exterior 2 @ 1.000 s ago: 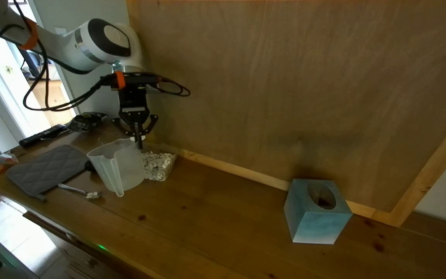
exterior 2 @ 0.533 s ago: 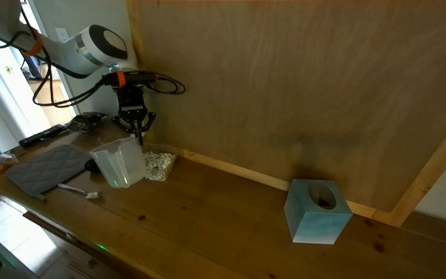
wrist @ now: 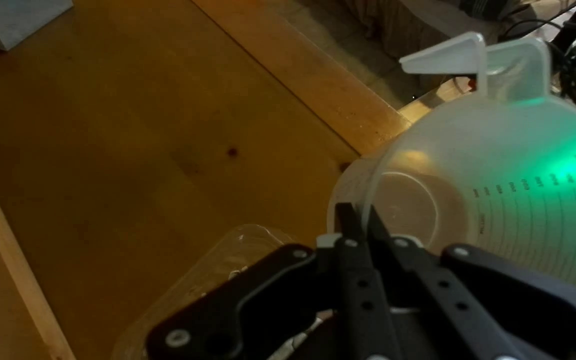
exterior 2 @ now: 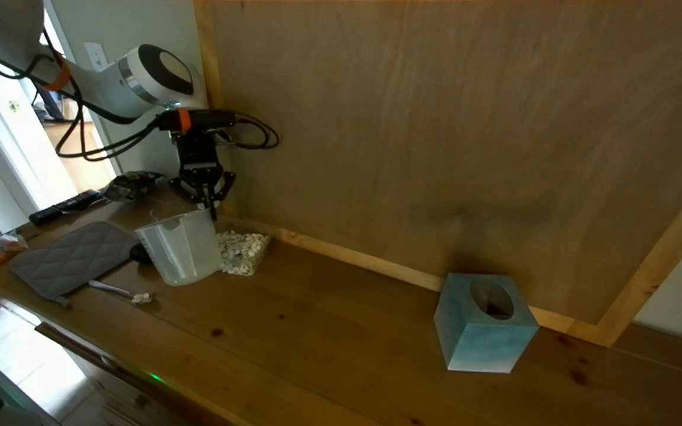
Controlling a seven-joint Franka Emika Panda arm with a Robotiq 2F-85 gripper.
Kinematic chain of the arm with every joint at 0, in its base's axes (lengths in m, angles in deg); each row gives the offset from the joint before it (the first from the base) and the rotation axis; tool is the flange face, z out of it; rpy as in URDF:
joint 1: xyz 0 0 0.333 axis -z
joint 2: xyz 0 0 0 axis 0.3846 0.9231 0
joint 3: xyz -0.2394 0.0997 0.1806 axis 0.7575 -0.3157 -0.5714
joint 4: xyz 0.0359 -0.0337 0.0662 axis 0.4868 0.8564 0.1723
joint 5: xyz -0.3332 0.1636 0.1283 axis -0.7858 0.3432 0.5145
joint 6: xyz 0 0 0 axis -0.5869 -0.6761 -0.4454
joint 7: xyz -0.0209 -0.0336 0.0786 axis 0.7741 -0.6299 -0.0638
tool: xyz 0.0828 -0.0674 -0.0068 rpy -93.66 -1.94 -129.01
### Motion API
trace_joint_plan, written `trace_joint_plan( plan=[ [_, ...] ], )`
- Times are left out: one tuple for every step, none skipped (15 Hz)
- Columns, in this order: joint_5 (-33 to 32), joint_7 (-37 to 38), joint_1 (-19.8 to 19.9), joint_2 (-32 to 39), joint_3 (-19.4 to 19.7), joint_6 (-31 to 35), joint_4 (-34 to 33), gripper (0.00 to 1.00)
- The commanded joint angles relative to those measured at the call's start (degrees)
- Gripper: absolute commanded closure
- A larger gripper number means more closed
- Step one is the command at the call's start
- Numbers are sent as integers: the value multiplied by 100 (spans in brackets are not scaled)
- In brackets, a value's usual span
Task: Pour the contents of the clear jug into the glass cup
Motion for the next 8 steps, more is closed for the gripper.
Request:
trace_joint_plan(
  plan=[
    [0,1,17,3,-21,-12,-9,96],
    [0,1,17,3,-22,-12,-9,96],
    [0,1,17,3,-22,-13,-9,96],
    [-32,-34,13,-70,-29,6,57,99],
    [-76,-26,-12,-127,-52,18,115,99],
    [-18,-129,-30,-209,-89,59,168,99],
    [-47,-157,-57,-274,-126,92,235,99],
    [-50,-195,-79,-337,-165,111,298,99]
  ],
)
